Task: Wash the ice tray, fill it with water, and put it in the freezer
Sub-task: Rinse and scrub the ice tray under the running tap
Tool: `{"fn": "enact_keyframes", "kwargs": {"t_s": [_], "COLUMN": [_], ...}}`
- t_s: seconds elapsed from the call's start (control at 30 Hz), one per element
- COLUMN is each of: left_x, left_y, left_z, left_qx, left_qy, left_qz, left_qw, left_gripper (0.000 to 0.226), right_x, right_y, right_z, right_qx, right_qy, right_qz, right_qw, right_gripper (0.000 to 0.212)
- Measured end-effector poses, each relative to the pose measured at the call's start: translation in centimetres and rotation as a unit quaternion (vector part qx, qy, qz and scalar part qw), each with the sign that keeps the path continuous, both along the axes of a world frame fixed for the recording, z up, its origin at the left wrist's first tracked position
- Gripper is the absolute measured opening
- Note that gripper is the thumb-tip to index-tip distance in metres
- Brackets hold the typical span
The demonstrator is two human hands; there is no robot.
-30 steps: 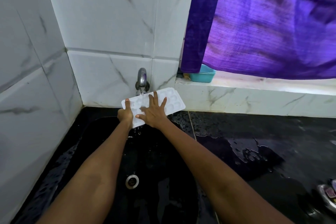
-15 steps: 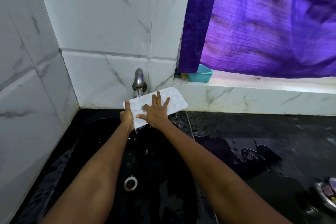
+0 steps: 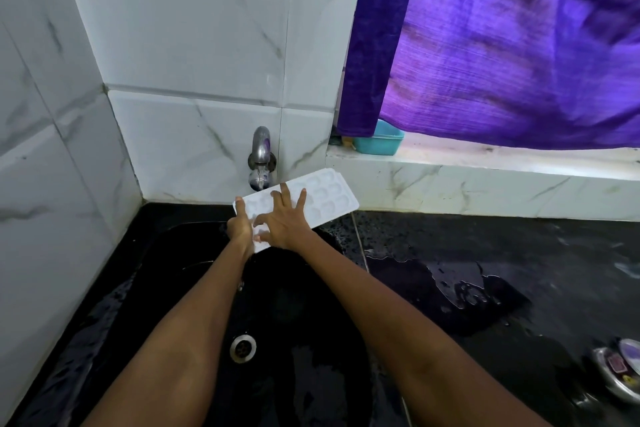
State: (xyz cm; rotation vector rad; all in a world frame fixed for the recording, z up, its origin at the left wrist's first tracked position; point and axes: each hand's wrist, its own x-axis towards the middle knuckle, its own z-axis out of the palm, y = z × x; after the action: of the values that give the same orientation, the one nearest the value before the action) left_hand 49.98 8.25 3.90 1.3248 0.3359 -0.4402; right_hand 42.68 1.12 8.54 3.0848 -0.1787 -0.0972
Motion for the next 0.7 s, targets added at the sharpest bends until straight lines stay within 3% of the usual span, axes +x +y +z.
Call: {"fn": "enact_keyframes", "kwargs": {"t_s": [0.07, 0.17, 0.27, 0.33, 0.4, 0.47, 0.57, 0.7], "left_x": [0.3, 0.6, 0.5, -0.1, -0.9, -1.8, -3.5, -5.2], "left_y": [0.4, 1.9, 3.8, 5.3, 7.0, 8.7, 10.3, 12.1], "left_z": [0.1, -0.5, -1.5, -2.0, -2.2, -2.6, -3.1, -3.0], "left_qx": [0.018, 0.052, 0.118, 0.173, 0.243, 0.342, 0.499, 0.600], "left_qy": [-0.010, -0.020, -0.048, -0.088, -0.141, -0.210, -0.299, -0.349], "left_qz": [0.003, 0.015, 0.023, 0.015, -0.004, -0.052, -0.112, -0.143], "left_qw": [1.000, 0.998, 0.992, 0.981, 0.960, 0.914, 0.806, 0.706], "left_gripper": [0.069, 0.069, 0.066, 0.063, 0.062, 0.057, 0.049, 0.048], "right_x": [0.0, -0.2, -0.8, -1.3, -1.9, -2.2, -2.5, -3.1], "right_y": [0.4, 0.0, -0.6, -1.4, -2.1, -2.6, -2.2, -1.0], "right_z": [-0.4, -0.2, -0.3, -1.1, -2.4, -3.7, -5.3, -6.7], "right_qx": [0.003, 0.091, 0.200, 0.226, 0.219, 0.208, 0.206, 0.200], "right_qy": [0.012, 0.046, -0.100, -0.193, -0.173, -0.119, -0.011, 0.127], "right_qz": [0.008, 0.035, 0.045, -0.007, -0.060, -0.098, -0.137, -0.167], "right_qw": [1.000, 0.994, 0.974, 0.955, 0.958, 0.966, 0.969, 0.957], "right_gripper": [0.046, 0.047, 0.024, 0.020, 0.023, 0.025, 0.033, 0.037]}}
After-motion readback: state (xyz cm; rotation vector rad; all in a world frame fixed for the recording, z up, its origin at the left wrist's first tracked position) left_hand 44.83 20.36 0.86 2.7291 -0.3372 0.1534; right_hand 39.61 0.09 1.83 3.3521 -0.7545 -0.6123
